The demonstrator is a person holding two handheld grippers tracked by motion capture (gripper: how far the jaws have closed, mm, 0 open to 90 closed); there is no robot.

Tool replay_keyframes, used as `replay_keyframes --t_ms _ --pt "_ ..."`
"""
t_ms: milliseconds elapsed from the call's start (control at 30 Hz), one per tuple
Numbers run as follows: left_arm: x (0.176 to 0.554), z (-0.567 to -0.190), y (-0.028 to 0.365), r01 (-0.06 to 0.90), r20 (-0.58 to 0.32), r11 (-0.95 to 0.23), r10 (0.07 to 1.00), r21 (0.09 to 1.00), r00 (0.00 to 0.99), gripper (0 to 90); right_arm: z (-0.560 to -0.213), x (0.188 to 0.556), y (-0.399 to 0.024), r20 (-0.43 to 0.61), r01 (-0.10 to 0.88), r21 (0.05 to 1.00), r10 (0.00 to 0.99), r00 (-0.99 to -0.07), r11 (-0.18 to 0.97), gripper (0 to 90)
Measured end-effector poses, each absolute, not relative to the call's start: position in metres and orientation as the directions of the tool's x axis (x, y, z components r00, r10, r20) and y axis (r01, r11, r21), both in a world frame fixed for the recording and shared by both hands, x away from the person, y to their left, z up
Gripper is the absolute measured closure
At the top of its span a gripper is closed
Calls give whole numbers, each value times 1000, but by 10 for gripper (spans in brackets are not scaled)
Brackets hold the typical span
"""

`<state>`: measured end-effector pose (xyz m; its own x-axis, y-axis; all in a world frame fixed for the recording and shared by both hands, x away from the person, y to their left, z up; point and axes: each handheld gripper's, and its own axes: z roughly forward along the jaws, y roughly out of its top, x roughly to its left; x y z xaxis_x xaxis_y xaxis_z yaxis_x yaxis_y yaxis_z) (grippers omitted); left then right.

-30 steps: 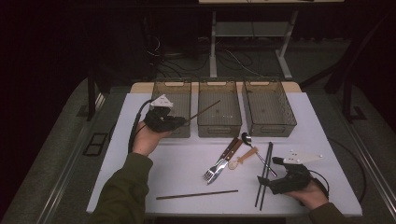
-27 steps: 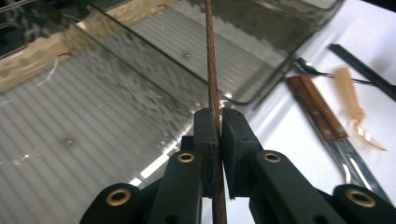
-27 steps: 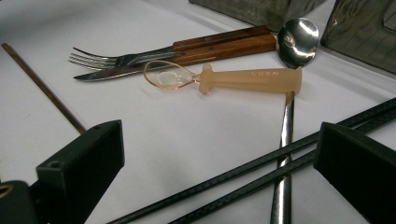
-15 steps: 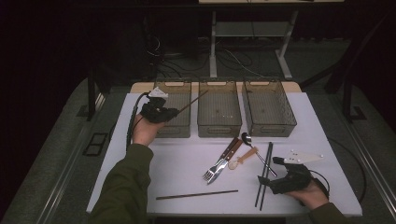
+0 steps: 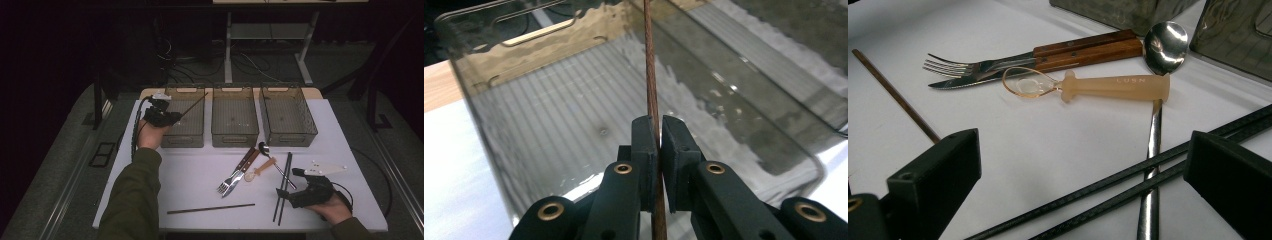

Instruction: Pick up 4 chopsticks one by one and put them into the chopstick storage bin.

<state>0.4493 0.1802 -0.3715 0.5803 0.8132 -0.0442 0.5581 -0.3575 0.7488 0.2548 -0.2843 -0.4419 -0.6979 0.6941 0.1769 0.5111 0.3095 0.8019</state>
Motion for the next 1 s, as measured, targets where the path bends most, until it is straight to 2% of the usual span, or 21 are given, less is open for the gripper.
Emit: replay_keyframes --t_ms 500,833,900,1000 --pt "464 -378 191 600 -48 -312 861 736 506 846 -442 255 -284 179 512 802 693 -698 308 16" --pt "468 -385 187 617 -61 -298 869 728 492 843 -442 255 -285 180 512 802 693 -698 307 16" --pt "468 -385 187 614 -58 -297 870 731 490 832 -442 255 -285 180 512 802 693 -698 307 16" --pt "467 -384 186 605 -45 -302 871 737 489 765 -442 255 -285 179 510 804 693 -698 307 16"
